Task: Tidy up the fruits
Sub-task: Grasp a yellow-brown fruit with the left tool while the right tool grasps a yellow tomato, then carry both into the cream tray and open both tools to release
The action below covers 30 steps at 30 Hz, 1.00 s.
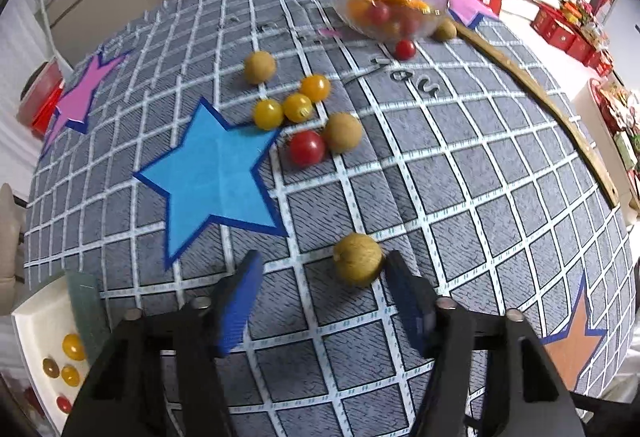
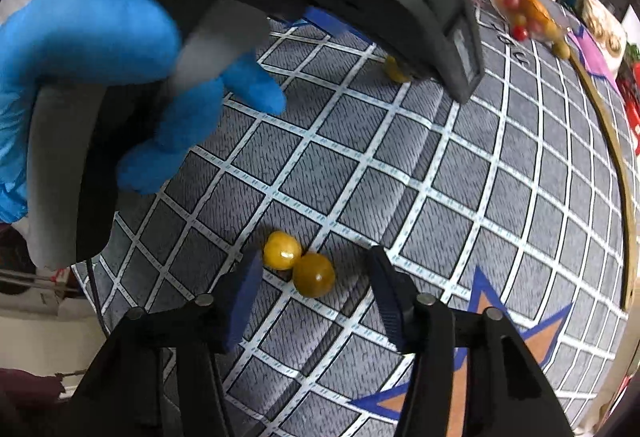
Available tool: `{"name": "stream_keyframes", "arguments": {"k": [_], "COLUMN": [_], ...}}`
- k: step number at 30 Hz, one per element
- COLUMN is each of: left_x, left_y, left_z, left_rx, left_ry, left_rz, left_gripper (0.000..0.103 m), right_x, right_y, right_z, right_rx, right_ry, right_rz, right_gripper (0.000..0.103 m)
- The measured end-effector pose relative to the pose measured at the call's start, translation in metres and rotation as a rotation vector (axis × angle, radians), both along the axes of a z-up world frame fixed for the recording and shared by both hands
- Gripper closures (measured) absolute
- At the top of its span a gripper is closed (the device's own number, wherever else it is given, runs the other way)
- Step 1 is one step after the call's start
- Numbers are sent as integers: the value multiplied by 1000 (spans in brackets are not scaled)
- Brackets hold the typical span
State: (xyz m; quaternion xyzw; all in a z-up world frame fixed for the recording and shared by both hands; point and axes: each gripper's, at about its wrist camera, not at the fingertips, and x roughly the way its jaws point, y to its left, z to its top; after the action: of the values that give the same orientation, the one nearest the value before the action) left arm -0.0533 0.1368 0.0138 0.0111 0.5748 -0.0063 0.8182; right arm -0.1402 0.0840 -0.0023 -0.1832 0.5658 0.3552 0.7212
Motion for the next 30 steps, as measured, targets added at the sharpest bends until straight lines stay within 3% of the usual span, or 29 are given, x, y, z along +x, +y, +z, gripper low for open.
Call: {"name": "stream_keyframes", "arguments": {"k": [3, 5, 7, 8, 17, 25, 30], "left_x": [0, 1, 1, 0, -25, -55, -79], "left_y": [-1, 0, -1, 0, 20, 43, 62], "left_z": [-3, -4, -3, -3, 12, 26, 35], "left_rx": [2, -16, -19, -23, -70, -99, -104], "left_ry": [9, 10, 5, 5, -11, -20, -28], "left_rz": [2, 1, -7, -10, 37, 82, 140], "left_gripper": [54, 68, 75, 76, 76, 76, 76], "right_x": [-2, -4, -3, -3, 34, 57, 61], "right_y": [8, 13, 10, 3, -52, -75, -53], "right_z": [0, -1, -1, 0, -2, 1, 9], "right_rx": [-6, -7, 4, 22, 128, 152, 155], "right_ry": [-13, -15, 4, 34, 220, 272, 273], "right_rz": [25, 30, 16, -1, -262, -337, -327], "right_gripper": [68, 69, 80, 80, 80, 80, 80]}}
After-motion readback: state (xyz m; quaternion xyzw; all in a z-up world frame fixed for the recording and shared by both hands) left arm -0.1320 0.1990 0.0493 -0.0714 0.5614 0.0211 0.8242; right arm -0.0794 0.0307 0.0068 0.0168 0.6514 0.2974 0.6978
